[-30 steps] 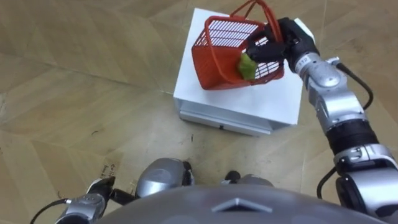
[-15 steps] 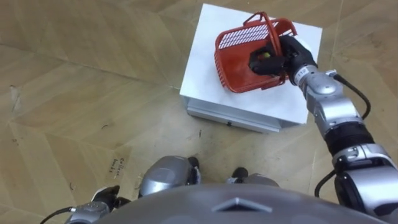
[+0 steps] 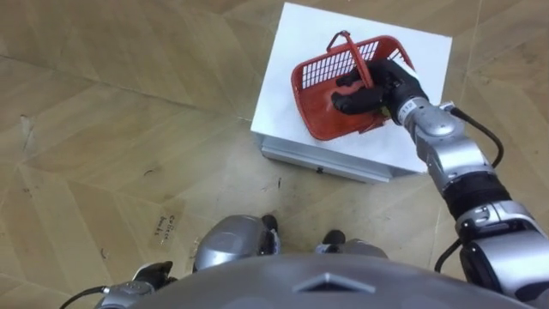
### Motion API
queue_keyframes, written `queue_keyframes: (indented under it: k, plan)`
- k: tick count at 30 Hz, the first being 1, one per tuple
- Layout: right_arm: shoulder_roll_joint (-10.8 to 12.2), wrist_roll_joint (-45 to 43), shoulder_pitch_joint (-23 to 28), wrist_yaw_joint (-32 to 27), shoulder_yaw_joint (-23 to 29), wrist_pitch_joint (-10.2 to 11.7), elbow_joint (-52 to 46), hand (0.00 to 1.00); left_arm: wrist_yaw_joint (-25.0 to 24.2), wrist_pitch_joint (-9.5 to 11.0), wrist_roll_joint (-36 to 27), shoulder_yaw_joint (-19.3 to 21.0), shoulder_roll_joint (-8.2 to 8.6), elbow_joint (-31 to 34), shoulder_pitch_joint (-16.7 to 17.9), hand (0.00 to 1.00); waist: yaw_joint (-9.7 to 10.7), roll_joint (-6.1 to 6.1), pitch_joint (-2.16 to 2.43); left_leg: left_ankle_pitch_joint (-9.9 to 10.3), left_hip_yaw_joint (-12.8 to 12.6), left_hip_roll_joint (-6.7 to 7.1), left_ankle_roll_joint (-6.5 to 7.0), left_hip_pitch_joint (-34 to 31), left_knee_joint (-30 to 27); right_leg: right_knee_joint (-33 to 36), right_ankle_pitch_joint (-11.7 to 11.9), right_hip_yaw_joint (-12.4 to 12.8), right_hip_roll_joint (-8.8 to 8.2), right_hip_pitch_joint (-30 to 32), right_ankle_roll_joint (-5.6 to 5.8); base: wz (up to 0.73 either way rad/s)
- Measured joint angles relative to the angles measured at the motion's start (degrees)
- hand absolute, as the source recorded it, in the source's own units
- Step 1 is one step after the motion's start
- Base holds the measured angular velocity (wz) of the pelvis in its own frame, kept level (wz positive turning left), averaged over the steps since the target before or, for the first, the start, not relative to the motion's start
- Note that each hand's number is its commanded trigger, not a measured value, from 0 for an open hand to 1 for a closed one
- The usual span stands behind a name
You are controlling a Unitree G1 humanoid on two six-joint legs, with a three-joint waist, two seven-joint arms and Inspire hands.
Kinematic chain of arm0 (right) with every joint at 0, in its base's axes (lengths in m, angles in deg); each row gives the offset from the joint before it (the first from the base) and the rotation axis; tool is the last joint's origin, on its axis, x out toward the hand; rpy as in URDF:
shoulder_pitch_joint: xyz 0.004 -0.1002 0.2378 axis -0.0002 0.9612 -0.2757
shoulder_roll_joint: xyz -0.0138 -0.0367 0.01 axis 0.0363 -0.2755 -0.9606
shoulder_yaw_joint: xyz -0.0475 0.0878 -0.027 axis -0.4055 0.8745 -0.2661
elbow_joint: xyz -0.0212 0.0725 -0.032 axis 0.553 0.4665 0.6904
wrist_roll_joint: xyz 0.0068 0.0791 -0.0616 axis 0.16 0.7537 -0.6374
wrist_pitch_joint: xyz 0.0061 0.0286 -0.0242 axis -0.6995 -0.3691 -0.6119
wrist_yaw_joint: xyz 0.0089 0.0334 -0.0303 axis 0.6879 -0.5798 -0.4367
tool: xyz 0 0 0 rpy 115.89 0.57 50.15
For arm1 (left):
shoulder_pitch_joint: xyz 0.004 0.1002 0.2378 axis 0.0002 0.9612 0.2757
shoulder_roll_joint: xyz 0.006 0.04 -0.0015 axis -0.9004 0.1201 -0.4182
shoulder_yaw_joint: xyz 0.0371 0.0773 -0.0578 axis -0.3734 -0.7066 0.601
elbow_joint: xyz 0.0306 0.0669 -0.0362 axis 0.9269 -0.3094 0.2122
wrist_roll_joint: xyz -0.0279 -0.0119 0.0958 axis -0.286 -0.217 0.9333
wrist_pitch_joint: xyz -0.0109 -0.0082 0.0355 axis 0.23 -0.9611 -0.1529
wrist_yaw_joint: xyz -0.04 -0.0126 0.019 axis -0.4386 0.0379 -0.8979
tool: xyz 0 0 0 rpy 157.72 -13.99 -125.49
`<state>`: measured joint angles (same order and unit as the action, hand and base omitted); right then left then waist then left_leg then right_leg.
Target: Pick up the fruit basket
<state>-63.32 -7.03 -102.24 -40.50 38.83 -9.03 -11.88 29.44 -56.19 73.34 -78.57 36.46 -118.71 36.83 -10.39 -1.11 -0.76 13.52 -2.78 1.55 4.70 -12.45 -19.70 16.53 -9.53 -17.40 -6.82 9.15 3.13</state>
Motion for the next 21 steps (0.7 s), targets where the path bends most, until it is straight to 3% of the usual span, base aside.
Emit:
queue_keyframes:
  k: [11,21]
  plan:
    - [0.0,0.0,0.0,0.2,0.0,0.0,0.0,0.0,-1.4,-0.3,0.0,0.0,0.0,0.0,0.3,0.0,0.9,-0.27,0.2,0.0,-0.2,-0.03,0.0,0.1,0.1,0.1,0.0,0.0,-0.05,0.0,0.0,0.0]
    - [0.3,-0.3,0.0,0.5,0.1,0.2,-0.2,0.0,-1.2,-0.4,0.0,0.0,0.03,-0.1,0.3,0.0,2.7,1.04,0.52,0.0,-0.5,-0.04,0.0,0.3,0.0,0.1,0.0,0.3,-0.06,-0.1,0.01,-0.01]
